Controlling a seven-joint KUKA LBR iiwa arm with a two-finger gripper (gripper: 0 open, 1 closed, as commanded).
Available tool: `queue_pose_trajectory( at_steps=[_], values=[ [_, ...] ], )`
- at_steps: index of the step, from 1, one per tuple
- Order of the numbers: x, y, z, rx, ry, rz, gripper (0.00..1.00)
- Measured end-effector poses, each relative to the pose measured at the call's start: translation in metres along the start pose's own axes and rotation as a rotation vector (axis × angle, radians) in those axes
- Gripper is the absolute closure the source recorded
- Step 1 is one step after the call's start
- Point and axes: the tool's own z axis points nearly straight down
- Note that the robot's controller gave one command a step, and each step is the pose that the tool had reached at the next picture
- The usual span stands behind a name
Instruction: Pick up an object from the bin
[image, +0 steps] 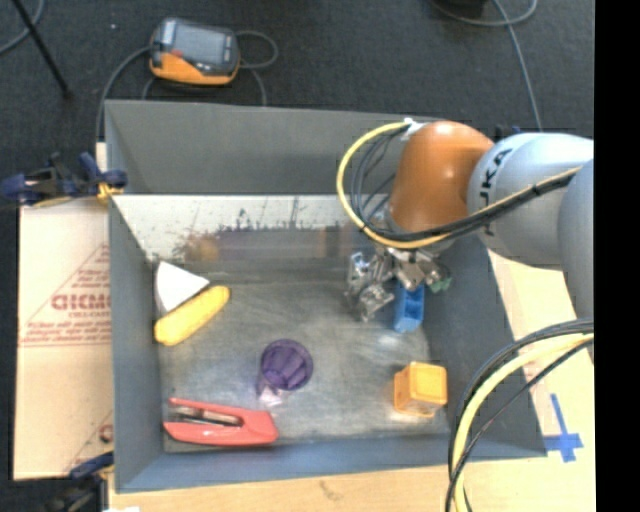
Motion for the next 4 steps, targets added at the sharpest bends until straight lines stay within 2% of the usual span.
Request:
queue_pose_trajectory(
  at_steps=[1, 4],
  values=[
    [0.002, 0.001, -0.018, -0.005, 0.008, 0.001, 1.0],
    [-0.001, -0.002, -0.078, 0.005, -0.004, 0.002, 1.0]
  ],
)
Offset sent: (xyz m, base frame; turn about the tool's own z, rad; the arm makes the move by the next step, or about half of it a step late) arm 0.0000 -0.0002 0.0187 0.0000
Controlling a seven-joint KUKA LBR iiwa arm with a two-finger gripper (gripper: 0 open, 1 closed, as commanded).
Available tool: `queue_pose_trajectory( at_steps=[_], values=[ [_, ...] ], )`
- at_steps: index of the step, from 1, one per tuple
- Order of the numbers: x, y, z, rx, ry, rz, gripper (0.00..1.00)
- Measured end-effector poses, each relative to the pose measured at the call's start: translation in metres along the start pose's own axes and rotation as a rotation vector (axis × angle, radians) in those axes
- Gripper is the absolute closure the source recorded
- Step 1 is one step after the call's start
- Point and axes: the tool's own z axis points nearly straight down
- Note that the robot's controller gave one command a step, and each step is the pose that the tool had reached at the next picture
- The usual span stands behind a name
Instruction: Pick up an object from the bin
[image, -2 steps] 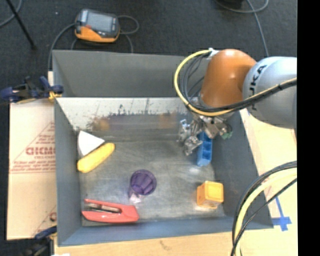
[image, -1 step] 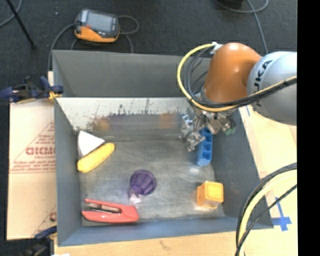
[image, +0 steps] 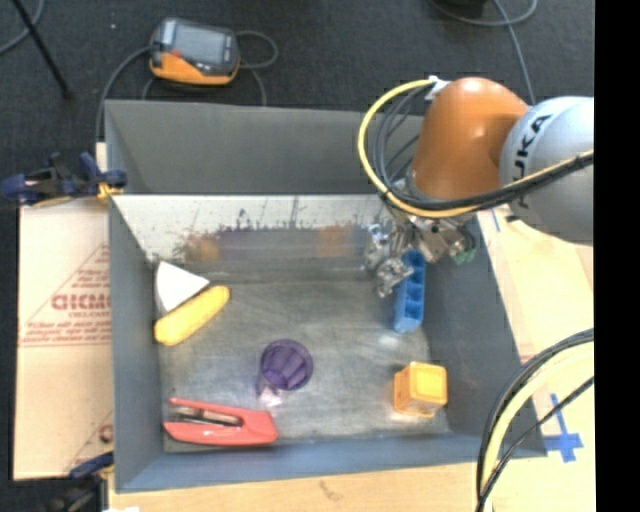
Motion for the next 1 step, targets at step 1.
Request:
queue_pose_trajectory(
  at_steps=[1],
  values=[
    [-0.0005, -0.0007, -0.0047, 0.0, 0.0, 0.001, 1.0]
  ],
)
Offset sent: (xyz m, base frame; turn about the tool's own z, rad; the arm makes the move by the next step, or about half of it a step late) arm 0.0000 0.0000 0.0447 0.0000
